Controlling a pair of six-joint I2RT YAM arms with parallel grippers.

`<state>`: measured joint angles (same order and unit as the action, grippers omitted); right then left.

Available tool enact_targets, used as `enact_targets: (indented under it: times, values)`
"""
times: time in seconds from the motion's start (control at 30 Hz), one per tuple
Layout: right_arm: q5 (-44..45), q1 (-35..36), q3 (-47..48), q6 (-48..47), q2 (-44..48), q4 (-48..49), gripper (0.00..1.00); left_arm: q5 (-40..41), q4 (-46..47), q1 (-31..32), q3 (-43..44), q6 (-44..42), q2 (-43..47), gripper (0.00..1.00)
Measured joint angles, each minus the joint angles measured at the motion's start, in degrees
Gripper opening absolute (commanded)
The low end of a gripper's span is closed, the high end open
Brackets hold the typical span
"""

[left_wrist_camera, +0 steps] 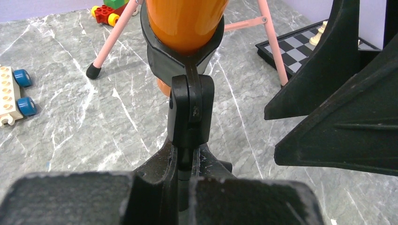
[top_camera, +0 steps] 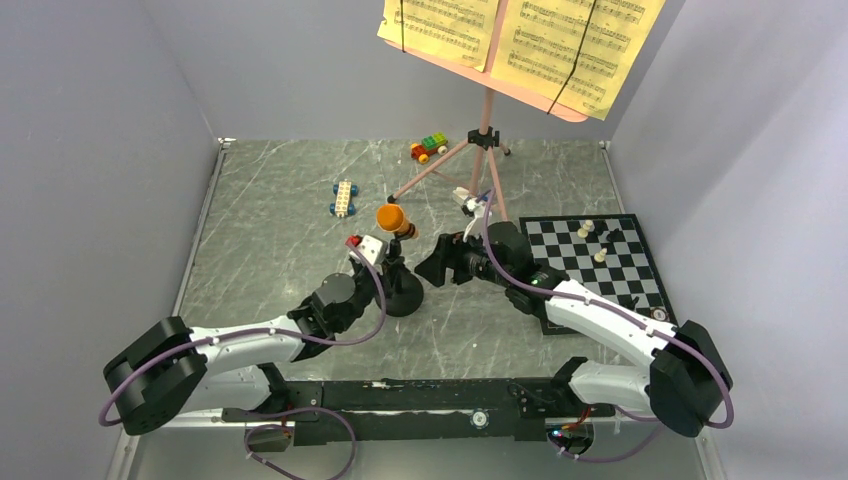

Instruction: Pack up the instrument practice props

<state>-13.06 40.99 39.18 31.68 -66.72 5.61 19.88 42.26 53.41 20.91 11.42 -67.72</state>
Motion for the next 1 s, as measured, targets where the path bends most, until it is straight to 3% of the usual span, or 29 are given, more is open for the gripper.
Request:
enact_targets:
  times: [0.23, 0.6, 0.67, 0.7, 1.0]
  values:
    - [2.2, 0.0, -1.2, -1.6, 0.2, -2.8, 0.82, -0.2, 2.5, 0.0, -3.0, 1.8, 3.1, 0.37]
    - [3.8, 0.0, -1.3, -2.7, 1.5, -3.5, 0.84, -0.5, -10.4, 0.0, -1.5, 3.2, 9.9, 0.69]
    - [3.8, 0.0, -1.3, -2.8, 1.8, -3.9, 0.84, -0.6, -13.5, 0.1, -1.4, 3.1, 11.8, 0.94]
    - [3.9, 0.0, -1.3, -3.0, 1.9, -4.2, 0.84, -0.7, -14.7, 0.1, -1.4, 2.9, 12.6, 0.99]
    - [4.2, 0.0, -1.3, -3.3, 2.0, -5.7, 0.84, -2.0, -21.8, 0.3, 1.5, 1.8, 18.6, 0.99]
